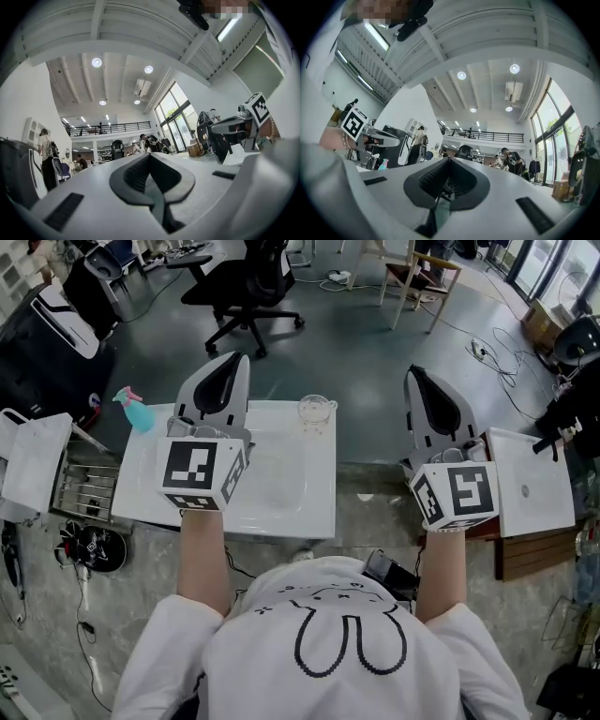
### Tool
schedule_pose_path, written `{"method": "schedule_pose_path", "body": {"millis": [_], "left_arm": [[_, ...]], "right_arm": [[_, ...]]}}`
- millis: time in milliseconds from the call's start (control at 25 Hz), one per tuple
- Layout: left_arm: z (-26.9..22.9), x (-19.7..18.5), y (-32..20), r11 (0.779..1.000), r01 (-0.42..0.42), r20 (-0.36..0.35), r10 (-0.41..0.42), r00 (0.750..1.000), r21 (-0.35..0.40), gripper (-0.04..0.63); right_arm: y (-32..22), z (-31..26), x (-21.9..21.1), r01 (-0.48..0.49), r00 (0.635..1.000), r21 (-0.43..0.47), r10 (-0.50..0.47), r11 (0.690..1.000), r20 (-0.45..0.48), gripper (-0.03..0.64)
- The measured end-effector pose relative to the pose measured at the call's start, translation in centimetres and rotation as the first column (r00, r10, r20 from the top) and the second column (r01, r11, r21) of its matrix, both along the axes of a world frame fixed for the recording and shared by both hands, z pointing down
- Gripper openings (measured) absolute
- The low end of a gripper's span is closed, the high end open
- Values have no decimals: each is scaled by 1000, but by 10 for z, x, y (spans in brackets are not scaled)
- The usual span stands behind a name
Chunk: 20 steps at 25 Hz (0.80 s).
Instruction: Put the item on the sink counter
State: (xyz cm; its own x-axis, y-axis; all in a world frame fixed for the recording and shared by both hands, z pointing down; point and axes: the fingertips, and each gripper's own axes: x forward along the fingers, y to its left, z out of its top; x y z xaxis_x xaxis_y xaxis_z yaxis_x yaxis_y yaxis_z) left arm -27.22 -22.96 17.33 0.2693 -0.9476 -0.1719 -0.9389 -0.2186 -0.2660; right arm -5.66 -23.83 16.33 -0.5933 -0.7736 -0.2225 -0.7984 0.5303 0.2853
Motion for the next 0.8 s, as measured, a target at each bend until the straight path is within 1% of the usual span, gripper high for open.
{"method": "schedule_pose_path", "body": {"millis": [280,800], "left_arm": [[-3,-4,0,1000,16,2,-16,1000,-2,9],[-5,-2,-3,1000,10,5,-10,1000,3,9]], "right_arm": [[-2,-3,8,-15,1000,-6,15,1000,1,28],[-3,0,7,-19,1000,-9,19,1000,-4,28]]}}
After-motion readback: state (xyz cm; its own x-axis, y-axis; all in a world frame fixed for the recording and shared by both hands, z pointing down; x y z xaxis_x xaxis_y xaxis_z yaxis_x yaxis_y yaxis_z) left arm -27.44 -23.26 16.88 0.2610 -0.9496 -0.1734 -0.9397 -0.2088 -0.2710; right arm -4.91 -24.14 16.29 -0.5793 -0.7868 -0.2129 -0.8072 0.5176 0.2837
